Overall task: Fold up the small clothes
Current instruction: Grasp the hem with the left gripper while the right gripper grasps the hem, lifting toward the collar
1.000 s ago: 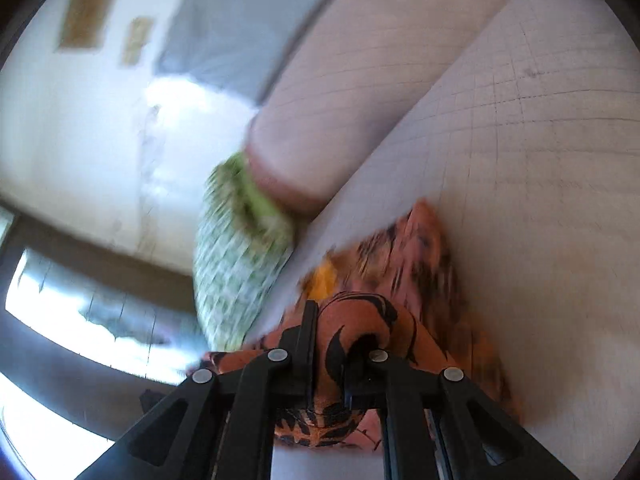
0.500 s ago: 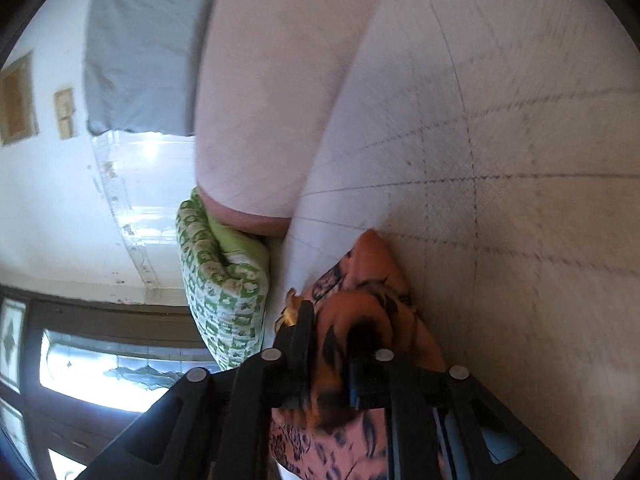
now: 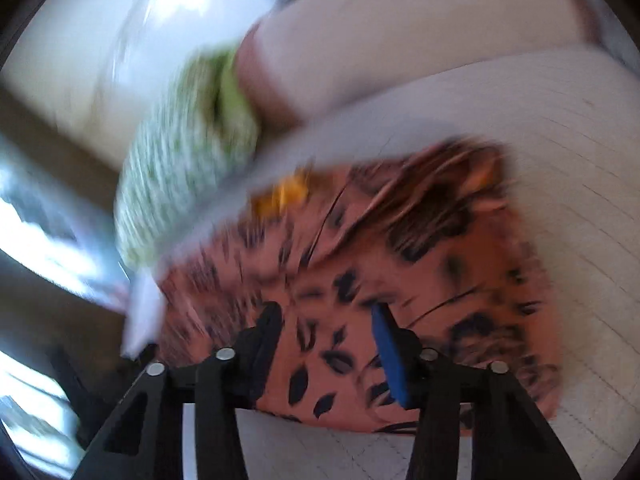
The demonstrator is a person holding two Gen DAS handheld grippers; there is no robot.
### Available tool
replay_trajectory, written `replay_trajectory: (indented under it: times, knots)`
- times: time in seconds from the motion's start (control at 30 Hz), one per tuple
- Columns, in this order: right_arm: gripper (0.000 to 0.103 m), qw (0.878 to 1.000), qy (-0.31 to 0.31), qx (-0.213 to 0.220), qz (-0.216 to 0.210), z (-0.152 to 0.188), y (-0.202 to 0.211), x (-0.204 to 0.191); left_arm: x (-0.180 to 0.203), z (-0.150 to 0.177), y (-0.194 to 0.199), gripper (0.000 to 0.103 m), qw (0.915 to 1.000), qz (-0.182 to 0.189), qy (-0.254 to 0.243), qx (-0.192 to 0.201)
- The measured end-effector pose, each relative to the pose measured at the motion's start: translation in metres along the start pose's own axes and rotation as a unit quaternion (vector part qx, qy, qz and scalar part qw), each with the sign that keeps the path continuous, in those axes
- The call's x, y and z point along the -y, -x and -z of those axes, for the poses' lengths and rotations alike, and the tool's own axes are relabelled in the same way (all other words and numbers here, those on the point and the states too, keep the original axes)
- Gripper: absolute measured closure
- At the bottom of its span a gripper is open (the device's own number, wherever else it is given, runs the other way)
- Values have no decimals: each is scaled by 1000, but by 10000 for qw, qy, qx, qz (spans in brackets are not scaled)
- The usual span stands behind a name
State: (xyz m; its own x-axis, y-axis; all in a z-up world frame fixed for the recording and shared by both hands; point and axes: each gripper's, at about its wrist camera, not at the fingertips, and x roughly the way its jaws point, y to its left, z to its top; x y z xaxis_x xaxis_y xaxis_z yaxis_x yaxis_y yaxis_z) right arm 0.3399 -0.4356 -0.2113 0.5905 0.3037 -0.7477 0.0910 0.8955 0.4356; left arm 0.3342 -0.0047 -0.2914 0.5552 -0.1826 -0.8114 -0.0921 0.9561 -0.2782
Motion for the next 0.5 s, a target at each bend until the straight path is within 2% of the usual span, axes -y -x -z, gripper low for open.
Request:
replay_trajectory:
  times: [0.03,0.13,0.17,0.23,0.27,0.3,0.37,0.43,0.5]
  knots:
    - [56,9992,266,-122,260,1,-17,-15,-3,-1,-6,42,9999,-77,38,-77]
    - [60,9926,673,-526,859,-14,-66,-29,-7,-8,-11,42,9999,40,32,-114]
    - [59,9908,746,-539,993,-21,-73,-29,-9,-11,-14,42,9998,76,56,-148]
    - [59,9866,893,-401,1306,-59,-95,-33,-10,-16,-20,42,9997,107,124,-190]
    - [60,9870,813,-316,1347,-77,-101,-32,-9,-18,-22,41,9997,111,147,-186]
    - [60,9885,563,-36,1401,-106,-106,-28,-7,-20,-24,38,9997,111,139,-173]
    - [60,9894,135,327,1406,-136,-107,-21,-1,-22,-25,36,9997,95,95,-189]
    - [59,9900,-266,605,1248,-153,-99,-25,-2,-25,-24,36,9996,144,131,-220]
    - [59,9946,-79,603,845,-146,-91,-42,-8,-29,-23,36,9983,352,365,-273]
